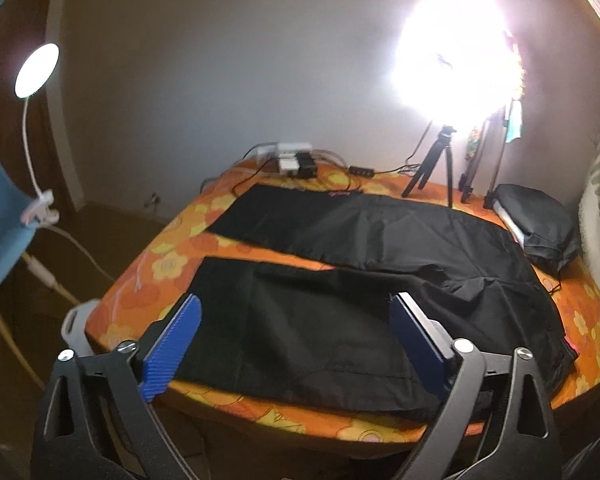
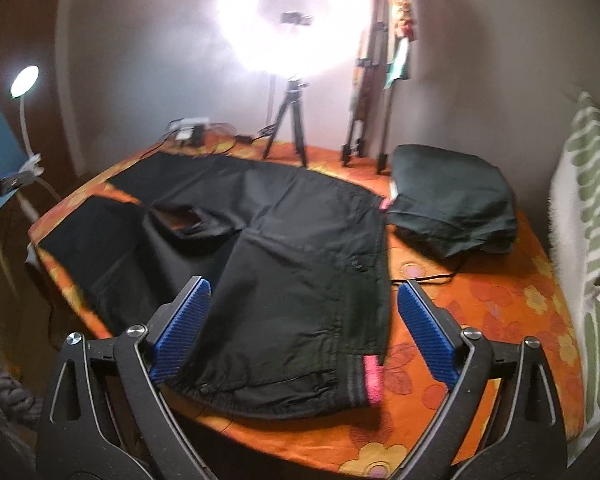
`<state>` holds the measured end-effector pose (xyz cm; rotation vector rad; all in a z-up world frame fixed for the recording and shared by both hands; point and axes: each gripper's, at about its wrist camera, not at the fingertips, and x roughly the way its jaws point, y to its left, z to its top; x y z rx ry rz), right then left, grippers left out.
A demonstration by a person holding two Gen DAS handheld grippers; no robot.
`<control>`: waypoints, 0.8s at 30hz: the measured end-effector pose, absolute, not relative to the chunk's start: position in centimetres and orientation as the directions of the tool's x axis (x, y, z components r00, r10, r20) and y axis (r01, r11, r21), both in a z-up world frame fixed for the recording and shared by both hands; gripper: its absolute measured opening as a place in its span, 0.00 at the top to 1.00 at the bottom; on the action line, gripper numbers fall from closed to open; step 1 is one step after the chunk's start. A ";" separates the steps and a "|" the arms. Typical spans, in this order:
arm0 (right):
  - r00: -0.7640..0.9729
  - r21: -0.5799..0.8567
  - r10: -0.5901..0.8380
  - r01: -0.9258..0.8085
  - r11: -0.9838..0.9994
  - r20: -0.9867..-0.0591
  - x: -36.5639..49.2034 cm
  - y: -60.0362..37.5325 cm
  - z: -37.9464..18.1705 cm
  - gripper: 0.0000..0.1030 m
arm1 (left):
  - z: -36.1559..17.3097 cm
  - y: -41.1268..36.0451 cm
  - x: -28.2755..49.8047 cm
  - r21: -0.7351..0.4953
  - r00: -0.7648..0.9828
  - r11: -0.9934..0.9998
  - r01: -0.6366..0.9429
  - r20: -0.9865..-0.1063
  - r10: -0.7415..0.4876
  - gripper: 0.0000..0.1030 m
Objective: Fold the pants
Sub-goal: 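Move the right tool to the trouser waistband and close on it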
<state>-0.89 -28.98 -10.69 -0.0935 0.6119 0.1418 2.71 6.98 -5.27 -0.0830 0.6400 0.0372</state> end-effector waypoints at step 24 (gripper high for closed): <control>0.589 -0.197 0.300 -0.632 0.749 -0.751 -1.1 -17.4 -18.9 0.18 | -12.9 16.1 3.8 -0.168 0.634 0.960 -0.223 -0.773 0.012 0.35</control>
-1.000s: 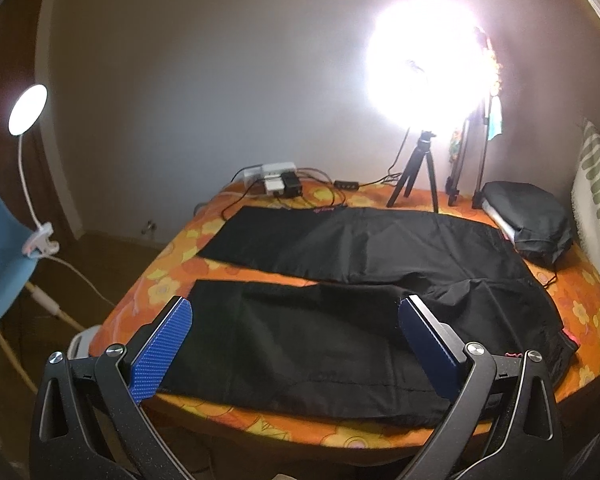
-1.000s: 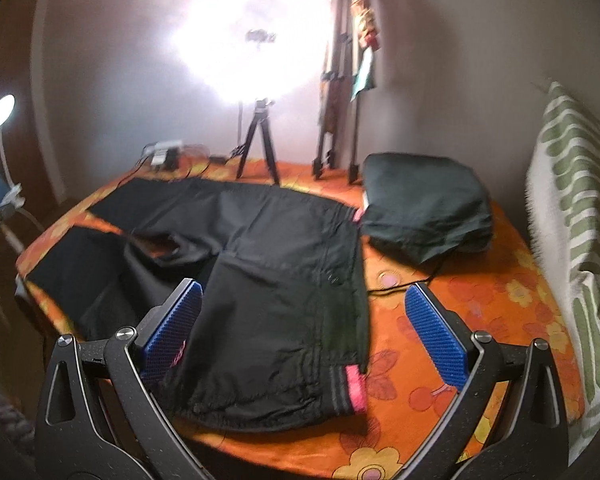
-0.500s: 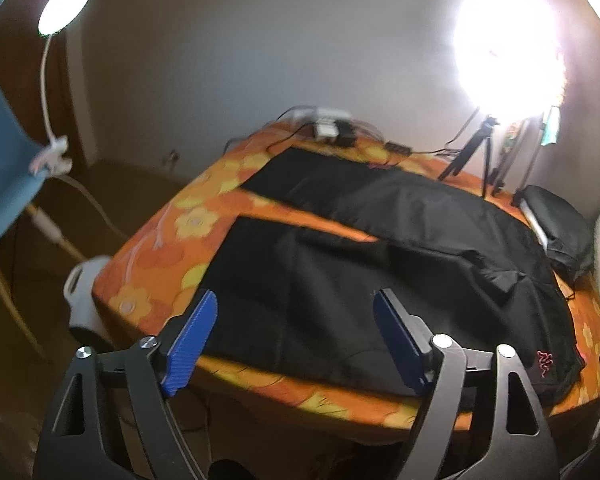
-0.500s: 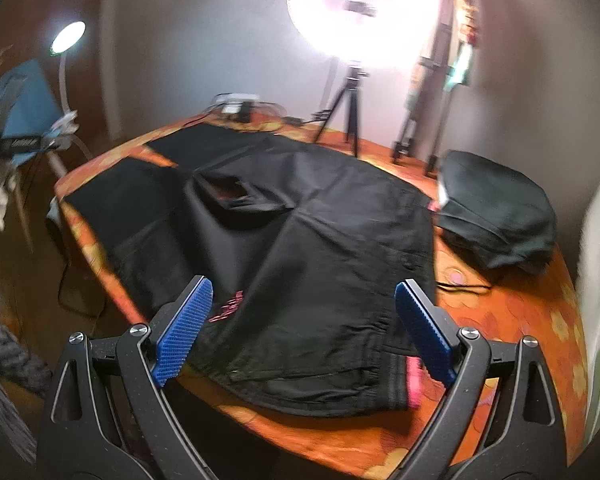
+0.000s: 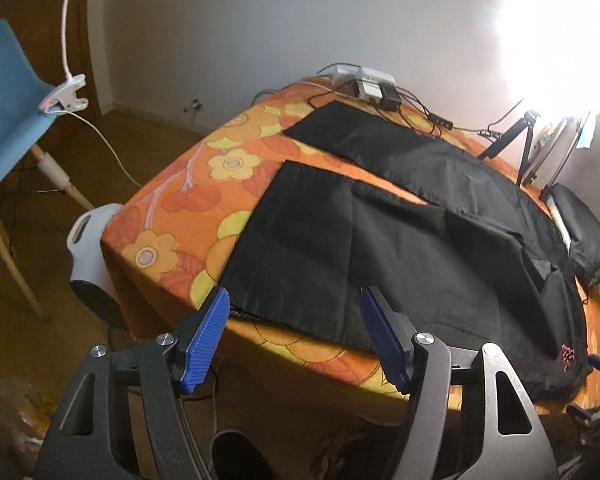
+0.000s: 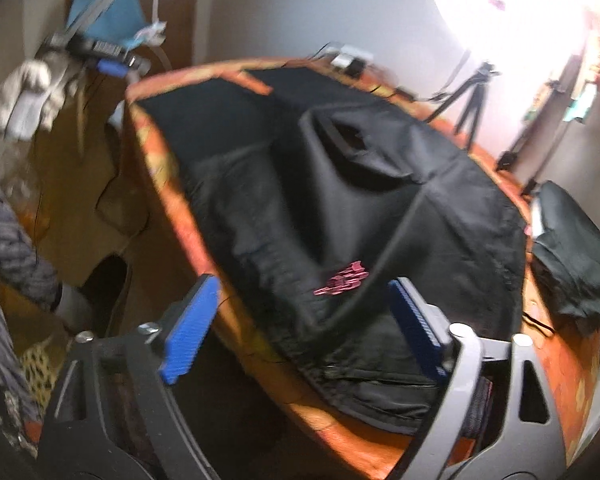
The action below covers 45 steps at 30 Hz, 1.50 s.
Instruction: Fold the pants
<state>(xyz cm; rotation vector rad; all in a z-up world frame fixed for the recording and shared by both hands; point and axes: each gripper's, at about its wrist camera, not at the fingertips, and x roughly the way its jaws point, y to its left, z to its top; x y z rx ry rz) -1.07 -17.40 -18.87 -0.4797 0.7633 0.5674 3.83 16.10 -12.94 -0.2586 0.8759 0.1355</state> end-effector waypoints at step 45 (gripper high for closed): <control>0.535 -0.019 0.355 -0.571 0.821 -0.767 7.3 -18.4 -15.0 0.91 | -17.2 4.6 5.9 0.304 0.604 0.917 0.258 -0.791 0.092 0.37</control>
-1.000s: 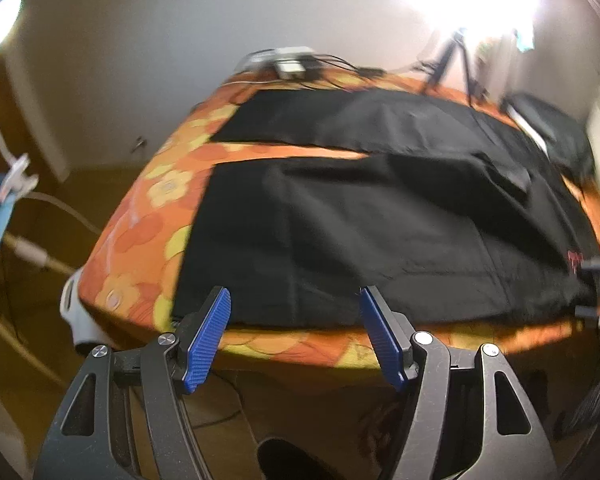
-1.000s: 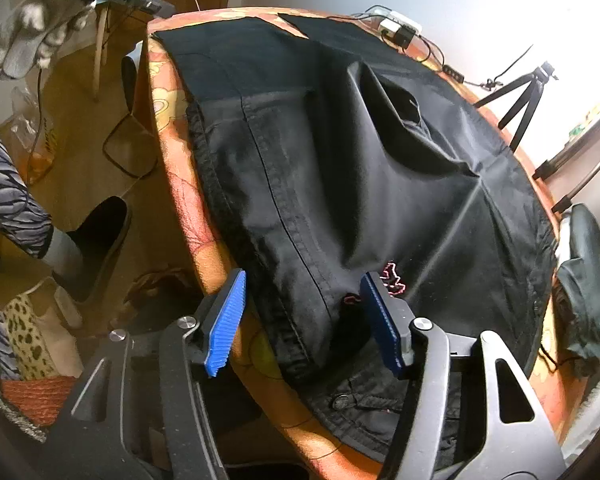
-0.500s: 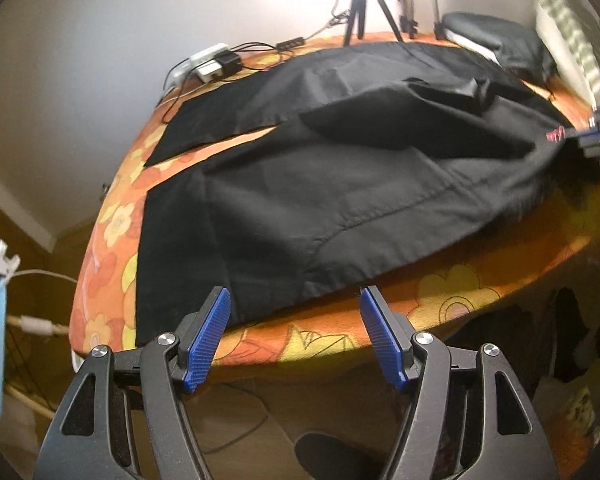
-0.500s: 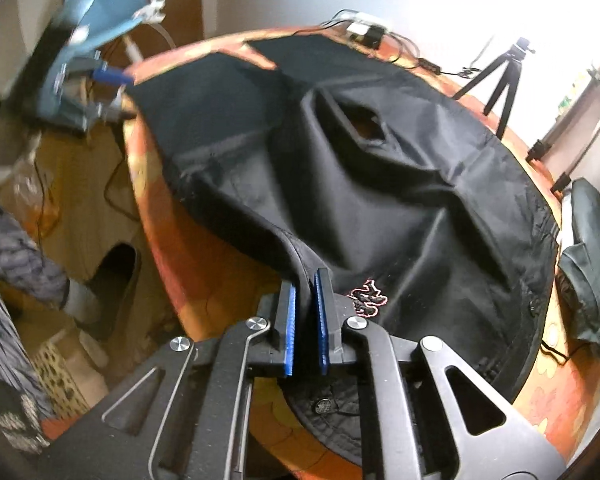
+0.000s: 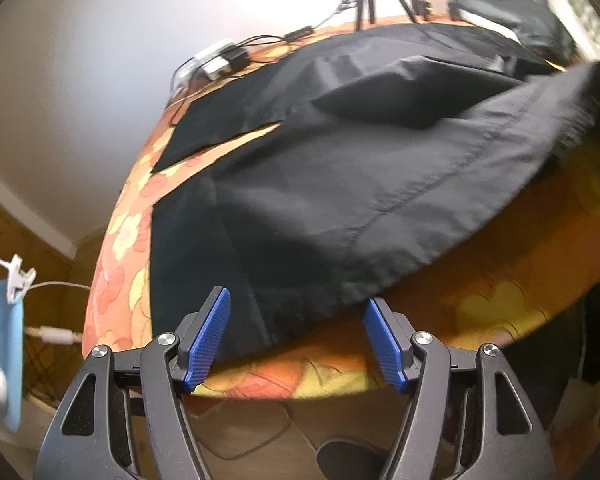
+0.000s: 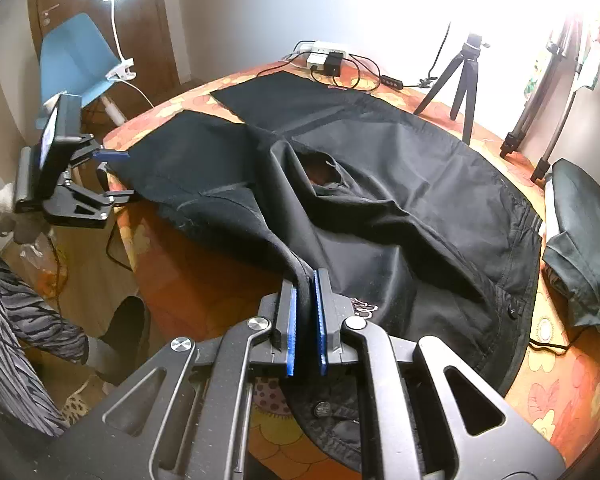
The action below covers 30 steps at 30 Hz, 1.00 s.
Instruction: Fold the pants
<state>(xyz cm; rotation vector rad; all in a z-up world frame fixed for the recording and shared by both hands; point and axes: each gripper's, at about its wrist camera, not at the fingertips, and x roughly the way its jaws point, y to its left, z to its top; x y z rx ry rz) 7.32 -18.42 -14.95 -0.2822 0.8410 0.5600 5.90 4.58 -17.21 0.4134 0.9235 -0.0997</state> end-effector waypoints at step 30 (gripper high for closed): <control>0.651 -0.183 0.266 -0.536 0.824 -0.711 9.6 -17.5 -10.0 0.92 | -8.3 6.3 13.4 0.136 0.836 0.983 0.120 -0.549 -0.026 0.98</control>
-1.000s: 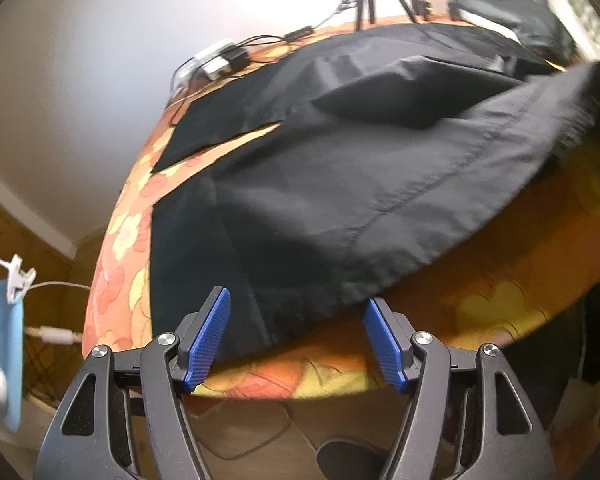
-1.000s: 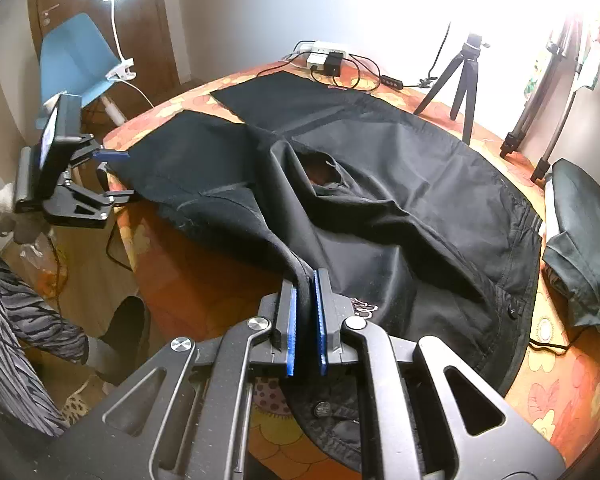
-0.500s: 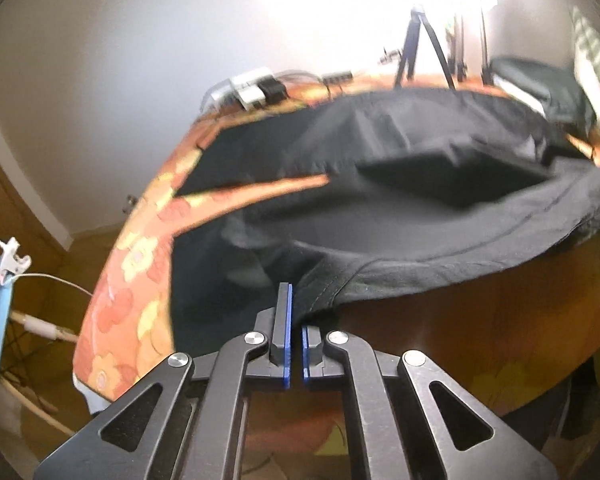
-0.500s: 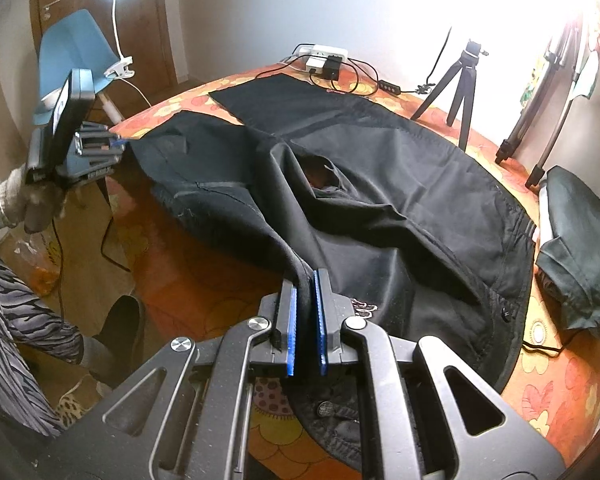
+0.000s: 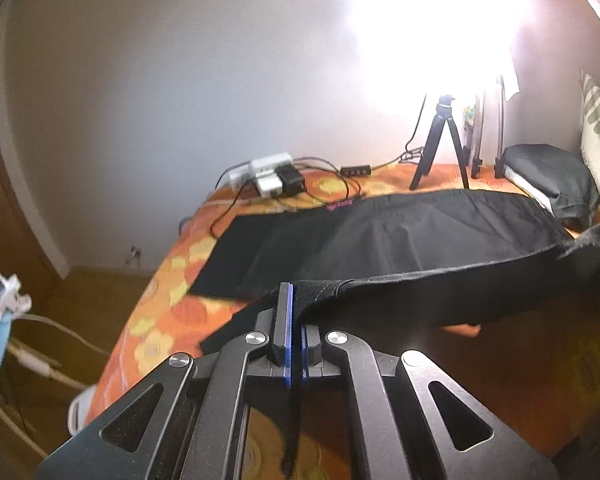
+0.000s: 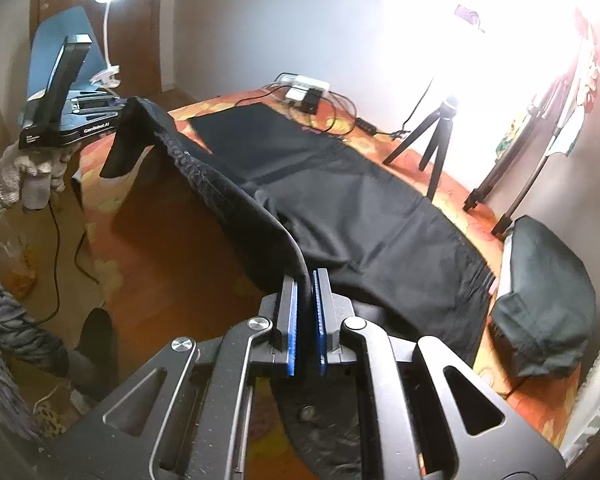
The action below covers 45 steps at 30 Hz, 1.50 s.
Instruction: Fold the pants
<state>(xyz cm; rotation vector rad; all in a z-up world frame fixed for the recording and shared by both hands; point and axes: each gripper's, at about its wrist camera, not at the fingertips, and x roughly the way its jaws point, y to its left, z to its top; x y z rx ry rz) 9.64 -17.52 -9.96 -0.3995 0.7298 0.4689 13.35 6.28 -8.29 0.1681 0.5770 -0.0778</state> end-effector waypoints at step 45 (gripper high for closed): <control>0.626 0.037 0.289 -0.384 0.923 -0.725 29.6 -28.7 -10.5 0.37 | -16.5 2.1 30.6 0.373 0.704 0.907 0.194 -0.697 0.136 0.98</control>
